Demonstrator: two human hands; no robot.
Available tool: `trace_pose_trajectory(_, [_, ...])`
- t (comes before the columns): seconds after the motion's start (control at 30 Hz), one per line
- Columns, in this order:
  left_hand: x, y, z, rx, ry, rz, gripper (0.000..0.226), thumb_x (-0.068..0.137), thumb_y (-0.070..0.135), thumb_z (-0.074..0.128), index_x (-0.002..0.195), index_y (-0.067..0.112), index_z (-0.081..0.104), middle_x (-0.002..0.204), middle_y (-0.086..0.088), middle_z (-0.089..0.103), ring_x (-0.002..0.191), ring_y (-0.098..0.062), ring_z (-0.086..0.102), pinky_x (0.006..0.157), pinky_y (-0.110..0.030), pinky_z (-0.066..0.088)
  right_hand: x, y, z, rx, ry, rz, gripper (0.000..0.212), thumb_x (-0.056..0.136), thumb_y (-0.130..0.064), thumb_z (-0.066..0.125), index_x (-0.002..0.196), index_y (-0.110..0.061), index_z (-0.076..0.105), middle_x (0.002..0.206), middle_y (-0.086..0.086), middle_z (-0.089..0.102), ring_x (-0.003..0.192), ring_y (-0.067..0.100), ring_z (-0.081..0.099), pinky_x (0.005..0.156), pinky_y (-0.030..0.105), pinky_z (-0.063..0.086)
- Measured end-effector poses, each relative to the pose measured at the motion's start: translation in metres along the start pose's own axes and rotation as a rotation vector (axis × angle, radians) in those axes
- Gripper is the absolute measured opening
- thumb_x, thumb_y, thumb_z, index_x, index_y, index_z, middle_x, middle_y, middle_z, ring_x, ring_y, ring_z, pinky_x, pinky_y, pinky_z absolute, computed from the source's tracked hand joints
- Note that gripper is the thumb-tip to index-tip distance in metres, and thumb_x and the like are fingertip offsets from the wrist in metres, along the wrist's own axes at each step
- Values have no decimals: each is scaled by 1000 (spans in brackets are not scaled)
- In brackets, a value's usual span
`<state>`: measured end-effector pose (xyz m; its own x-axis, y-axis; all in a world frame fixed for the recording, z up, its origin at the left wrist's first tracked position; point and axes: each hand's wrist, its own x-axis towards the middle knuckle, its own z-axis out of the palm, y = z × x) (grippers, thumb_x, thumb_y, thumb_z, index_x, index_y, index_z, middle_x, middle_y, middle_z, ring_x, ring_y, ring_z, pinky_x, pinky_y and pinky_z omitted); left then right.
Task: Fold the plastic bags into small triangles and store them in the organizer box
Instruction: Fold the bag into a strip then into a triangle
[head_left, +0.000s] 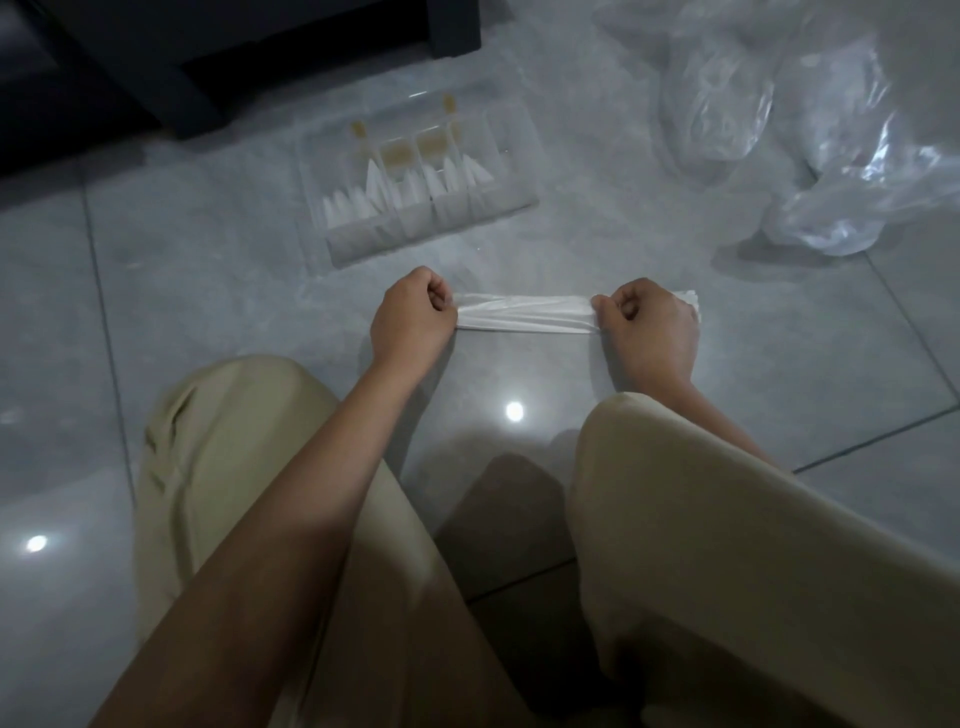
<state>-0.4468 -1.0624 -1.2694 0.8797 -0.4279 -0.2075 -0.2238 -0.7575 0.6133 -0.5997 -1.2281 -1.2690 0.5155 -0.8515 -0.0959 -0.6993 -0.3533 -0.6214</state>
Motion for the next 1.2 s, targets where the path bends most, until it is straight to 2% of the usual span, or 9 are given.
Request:
trace_pose_trajectory(0.2, [-1, -2, 1, -27, 25, 4, 15, 78, 4, 61, 78, 19, 58, 73, 8, 57, 74, -15, 56, 64, -28, 44, 2, -2, 1, -18, 1, 12, 23, 90, -37, 58, 77, -18, 61, 59, -15, 48, 56, -2, 39, 87, 32, 40])
trace_pose_trajectory(0.3, [0, -2, -1, -75, 25, -10, 18, 77, 2, 60, 75, 20, 59, 70, 9, 57, 73, -16, 58, 69, -34, 49, 3, -2, 2, -27, -12, 11, 23, 91, -36, 59, 79, -18, 62, 58, -15, 46, 55, -2, 39, 75, 27, 34])
trace_pose_trajectory(0.4, [-4, 1, -3, -14, 46, 22, 15, 76, 3, 59, 84, 16, 63, 83, 2, 63, 83, -22, 61, 72, -33, 45, 4, 0, 3, -18, -14, 16, 21, 90, -36, 60, 82, -17, 63, 61, -14, 48, 58, 5, 42, 66, 25, 27])
trace_pose_trajectory(0.53, [-8, 15, -2, 391, 111, 516, 46, 72, 14, 65, 117, 15, 61, 124, -11, 56, 118, -30, 49, 93, -36, 27, 4, 0, 4, -24, -6, 3, 21, 90, -37, 60, 85, -17, 64, 65, -12, 50, 67, 11, 46, 64, 25, 25])
trace_pose_trajectory(0.63, [-17, 22, 6, 599, -160, 747, 59, 94, 33, 48, 148, 14, 34, 159, -10, 22, 147, -21, 18, 114, -39, 3, 4, 1, 4, -31, 8, -6, 21, 91, -37, 60, 87, -17, 65, 69, -12, 53, 67, 10, 46, 64, 24, 25])
trace_pose_trajectory(0.7, [-23, 14, 10, 764, -361, 645, 71, 100, 51, 29, 155, 14, 3, 162, -4, -7, 149, -13, -6, 117, -44, -12, 4, 2, 5, -37, 10, -9, 21, 91, -38, 60, 88, -17, 65, 71, -11, 54, 68, 10, 47, 64, 24, 25])
trace_pose_trajectory(0.8, [-29, 2, 7, 873, -477, 482, 83, 96, 63, 20, 151, 13, -16, 160, -3, -21, 147, -12, -18, 114, -49, -18, 5, 3, 6, -57, 20, -20, 22, 91, -38, 59, 89, -18, 64, 72, -11, 54, 69, 10, 46, 65, 24, 25])
trace_pose_trajectory(1.07, [-33, -2, 5, 849, -451, 340, 91, 91, 70, 17, 149, 13, -23, 157, -2, -29, 144, -11, -24, 111, -51, -22, 9, 8, 10, -266, 95, -174, 27, 95, -39, 50, 85, -17, 62, 71, -6, 57, 71, 16, 45, 77, 25, 15])
trace_pose_trajectory(1.2, [-33, 0, 5, 844, -457, 323, 92, 89, 72, 17, 149, 14, -24, 157, -1, -29, 144, -11, -25, 109, -51, -24, 7, 6, 10, -340, 147, -272, 23, 95, -36, 49, 102, -17, 61, 104, 3, 58, 98, 22, 45, 88, 32, 18])
